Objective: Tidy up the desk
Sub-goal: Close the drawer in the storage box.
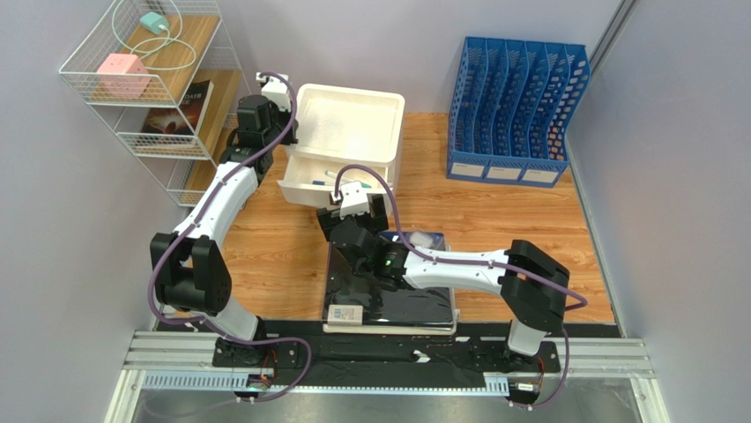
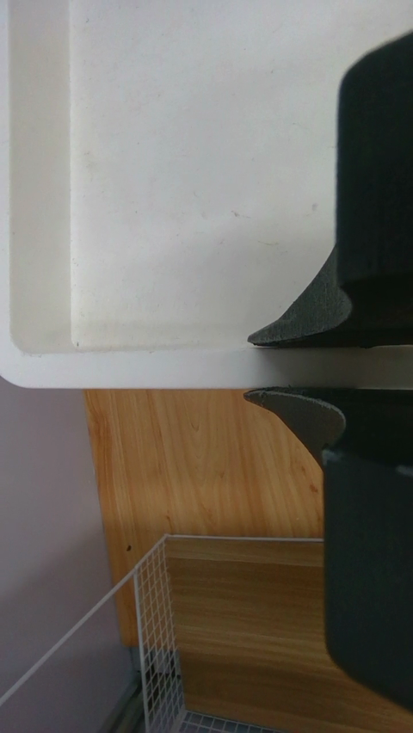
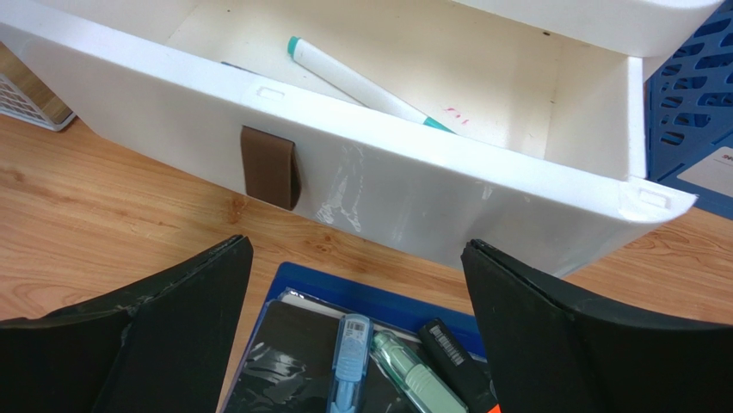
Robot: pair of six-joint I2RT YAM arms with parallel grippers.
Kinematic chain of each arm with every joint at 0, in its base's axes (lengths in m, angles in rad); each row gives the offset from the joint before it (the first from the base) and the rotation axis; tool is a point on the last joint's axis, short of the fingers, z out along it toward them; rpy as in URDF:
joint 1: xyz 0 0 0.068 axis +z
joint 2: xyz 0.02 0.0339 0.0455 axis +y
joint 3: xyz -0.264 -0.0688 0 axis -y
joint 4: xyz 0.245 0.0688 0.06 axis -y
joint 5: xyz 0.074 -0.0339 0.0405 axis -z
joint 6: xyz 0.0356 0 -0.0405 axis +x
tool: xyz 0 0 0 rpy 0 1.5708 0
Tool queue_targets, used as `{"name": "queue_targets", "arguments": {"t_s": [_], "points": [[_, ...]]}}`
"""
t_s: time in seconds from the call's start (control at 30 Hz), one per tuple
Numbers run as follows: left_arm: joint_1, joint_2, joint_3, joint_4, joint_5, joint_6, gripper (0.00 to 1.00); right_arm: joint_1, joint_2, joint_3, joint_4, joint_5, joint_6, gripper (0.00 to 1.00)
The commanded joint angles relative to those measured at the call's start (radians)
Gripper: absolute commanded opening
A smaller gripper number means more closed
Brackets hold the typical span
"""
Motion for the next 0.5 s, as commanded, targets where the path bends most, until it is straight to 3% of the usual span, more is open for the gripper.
{"name": "queue_targets", "arguments": {"t_s": [0.0, 0.23, 0.47], "points": [[-0.008, -0.043, -0.04, -0.04, 0.075, 0.017, 0.05, -0.048, 0.048, 0.105, 0.036, 0.027, 0.015, 1.0], [-0.01, -0.11, -0.106, -0.074, 0.101, 0.019, 0.08, -0.088, 0.139, 0.214, 0.02, 0.009, 0.017, 1.0], [-0.024, -0.211, -0.18, -0.129, 0.171, 0.007, 0.1, -0.136, 0.145, 0.214, 0.023, 0.004, 0.037, 1.0]]}}
